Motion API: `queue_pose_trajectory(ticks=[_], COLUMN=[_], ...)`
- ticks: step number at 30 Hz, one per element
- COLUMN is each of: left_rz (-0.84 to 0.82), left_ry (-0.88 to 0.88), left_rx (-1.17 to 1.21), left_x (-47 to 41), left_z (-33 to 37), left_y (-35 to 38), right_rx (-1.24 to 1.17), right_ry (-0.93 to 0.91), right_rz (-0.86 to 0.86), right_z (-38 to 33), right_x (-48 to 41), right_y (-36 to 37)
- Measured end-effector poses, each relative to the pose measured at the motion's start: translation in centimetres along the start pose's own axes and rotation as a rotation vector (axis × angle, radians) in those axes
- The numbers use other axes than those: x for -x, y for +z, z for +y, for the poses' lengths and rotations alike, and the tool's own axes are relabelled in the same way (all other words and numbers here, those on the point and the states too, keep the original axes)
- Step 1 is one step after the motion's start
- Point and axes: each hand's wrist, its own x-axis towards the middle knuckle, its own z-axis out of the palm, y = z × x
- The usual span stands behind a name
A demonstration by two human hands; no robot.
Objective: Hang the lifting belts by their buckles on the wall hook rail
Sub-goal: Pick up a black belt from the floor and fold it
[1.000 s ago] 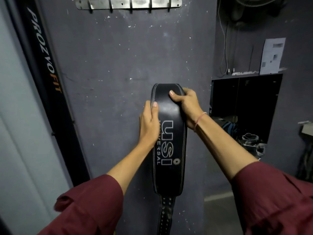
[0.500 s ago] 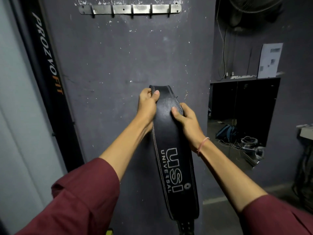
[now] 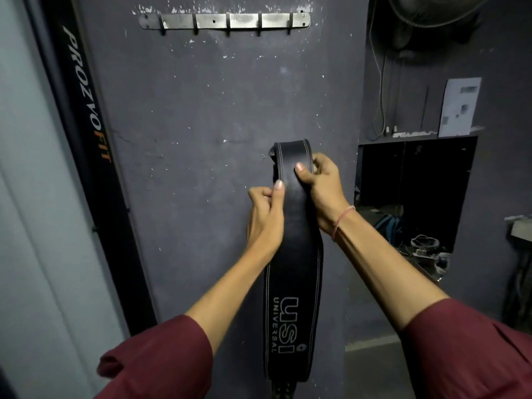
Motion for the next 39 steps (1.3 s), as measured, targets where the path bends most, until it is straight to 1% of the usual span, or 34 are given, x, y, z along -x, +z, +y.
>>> queue_pose_trajectory(ticks=[2,3,4,6,8,9,12,16,17,19,23,25,27,29,31,33,36,39], left_rz=[-0.104,-0.160,-0.168,-0.096,0.041,0.078,0.097,0.157,0.153,0.103,0.020,0.015,0.019,0.012,-0.001,-0.039,-0.101,-0.070], left_ry=[-0.204,-0.274,-0.306,-0.298,-0.302,-0.282,-0.159,0.009,0.034,0.051,0.055,0.076,0.111,0.129,0.105,0.109,0.159,0.273], left_rx=[0.342,0.505,0.610,0.651,0.564,0.529,0.448,0.353,0.348,0.342,0.347,0.358,0.324,0.305,0.286,0.265,0.139,0.015], left_x=[-2.1,-3.7,-5.2,-7.7,-8.7,-8.9,-8.0,-7.4,-7.4,-7.0,-6.3,-6.4,-6.5,-6.5,-6.3,-6.3,-6.2,-5.7], left_z=[0.9,1.3,2.0,2.7,2.7,2.5,2.3,2.5,2.3,2.4,2.6,2.9,2.9,2.4,1.8,1.2,1.4,1.8], left_y=[-0.2,-0.5,-0.8,-1.0,-0.3,0.1,0.7,0.5,0.6,1.0,1.9,2.0,1.7,1.4,1.5,1.9,2.2,2.0], right_rx=[0.024,0.030,0.028,0.009,-0.026,-0.046,-0.077,0.084,0.120,0.151,0.071,0.025,-0.013,0.008,0.069,0.112,0.034,-0.004], right_ry=[-0.041,-0.044,-0.043,-0.041,-0.032,-0.020,0.074,0.185,0.164,0.059,-0.126,-0.130,-0.052,0.046,0.079,0.025,-0.093,-0.172], right_rz=[-0.029,-0.049,-0.073,-0.126,-0.148,-0.151,-0.155,-0.143,-0.135,-0.125,-0.034,-0.036,-0.069,-0.085,-0.104,-0.104,-0.026,0.000], right_z=[0.8,1.3,1.8,2.5,3.1,3.5,5.5,9.4,9.2,6.6,0.5,1.0,3.6,6.7,8.4,7.0,2.7,1.1], right_x=[1.0,1.6,2.3,3.5,4.1,4.3,5.8,9.8,9.9,8.5,3.4,2.9,4.4,6.9,8.6,7.6,3.1,0.4], right_y=[-0.2,-0.3,-0.4,-0.5,-0.6,-0.7,-2.2,-5.1,-5.1,-3.7,-0.9,-0.9,-1.7,-2.9,-3.5,-3.0,-1.6,-0.6])
